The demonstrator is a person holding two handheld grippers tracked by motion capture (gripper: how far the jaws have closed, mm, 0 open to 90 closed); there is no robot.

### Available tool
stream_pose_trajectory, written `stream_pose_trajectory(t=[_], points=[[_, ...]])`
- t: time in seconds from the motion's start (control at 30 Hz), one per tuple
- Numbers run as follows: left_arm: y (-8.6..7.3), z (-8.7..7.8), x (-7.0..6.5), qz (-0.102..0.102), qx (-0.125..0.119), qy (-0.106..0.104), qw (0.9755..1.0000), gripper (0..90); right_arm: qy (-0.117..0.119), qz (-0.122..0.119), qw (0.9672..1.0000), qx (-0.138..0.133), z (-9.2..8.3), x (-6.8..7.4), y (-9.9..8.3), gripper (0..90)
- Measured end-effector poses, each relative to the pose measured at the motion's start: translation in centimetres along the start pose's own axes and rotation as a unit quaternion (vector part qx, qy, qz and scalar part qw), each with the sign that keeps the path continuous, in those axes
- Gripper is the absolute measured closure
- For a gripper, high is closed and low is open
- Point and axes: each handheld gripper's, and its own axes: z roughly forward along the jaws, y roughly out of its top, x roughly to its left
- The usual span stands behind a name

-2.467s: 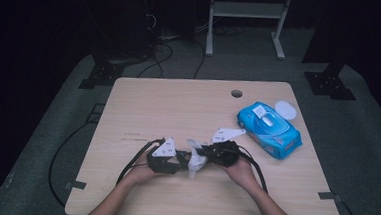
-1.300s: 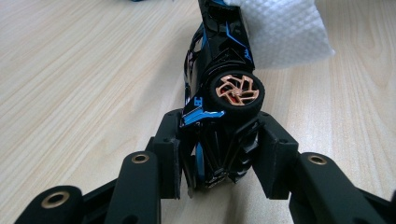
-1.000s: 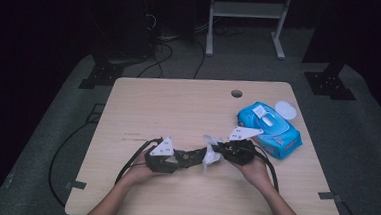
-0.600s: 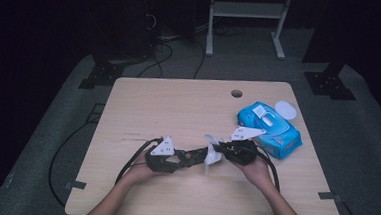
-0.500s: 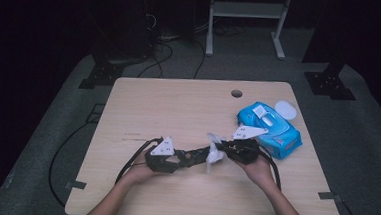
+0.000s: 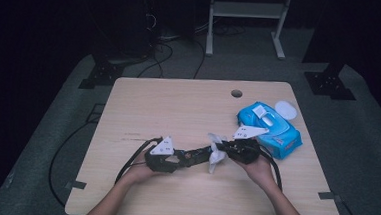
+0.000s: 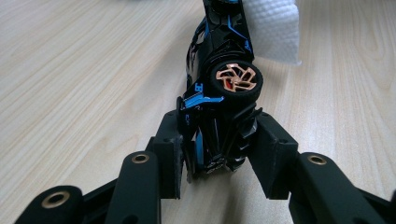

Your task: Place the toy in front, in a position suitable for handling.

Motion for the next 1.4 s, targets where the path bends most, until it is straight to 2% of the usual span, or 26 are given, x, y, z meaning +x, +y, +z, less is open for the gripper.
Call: stream_pose_trajectory(t=[0.13, 0.3, 0.53, 0.63, 0.77, 0.87, 0.93, 1.07, 1.17, 1.27, 1.4], points=[[0.0, 0.0, 0.0, 0.001, 0.002, 0.001, 1.0000, 57.9, -0.005, 0.009, 0.9999, 0.005, -0.1, -0.3, -0.1, 83.7], [0.1, 0.1, 0.0, 0.002, 0.002, 0.001, 1.0000, 58.0, 0.022, -0.004, 0.9997, 0.008, 0.8, 1.0, 0.8, 83.7], [0.0, -0.2, 0.2, 0.001, 0.000, 0.008, 1.0000, 57.8, 0.032, -0.020, 0.9992, 0.011, 2.4, 2.1, 1.9, 83.7], [0.0, -0.2, 0.2, 0.002, 0.000, 0.007, 1.0000, 57.9, 0.023, -0.021, 0.9994, 0.013, 2.0, 1.6, 1.8, 83.7], [0.0, -0.3, 0.2, 0.004, 0.001, 0.006, 1.0000, 57.9, 0.001, -0.003, 0.9998, 0.020, 0.6, -0.1, 0.7, 83.7], [0.0, -0.3, 0.3, 0.006, 0.003, 0.006, 1.0000, 57.9, -0.006, 0.015, 0.9997, 0.017, -0.5, -0.9, 0.0, 83.7], [0.0, -0.3, 0.3, 0.004, 0.001, 0.006, 1.0000, 57.9, 0.000, 0.021, 0.9997, 0.008, -1.2, -1.0, 0.0, 83.7], [0.0, -0.3, 0.3, 0.005, 0.001, 0.006, 1.0000, 57.9, 0.017, 0.009, 0.9997, -0.011, -1.9, 0.2, 1.1, 83.7], [0.0, -0.3, 0.3, 0.005, 0.002, 0.006, 1.0000, 57.8, 0.040, 0.002, 0.9989, -0.023, -1.3, 1.4, 2.1, 83.7], [0.1, -0.3, 0.2, 0.006, 0.003, 0.007, 1.0000, 57.9, 0.063, -0.006, 0.9977, -0.025, 0.3, 2.7, 2.9, 83.7], [0.1, -0.3, 0.2, 0.005, 0.002, 0.008, 1.0000, 57.9, 0.087, -0.017, 0.9960, -0.012, 3.2, 4.5, 3.7, 83.7]])
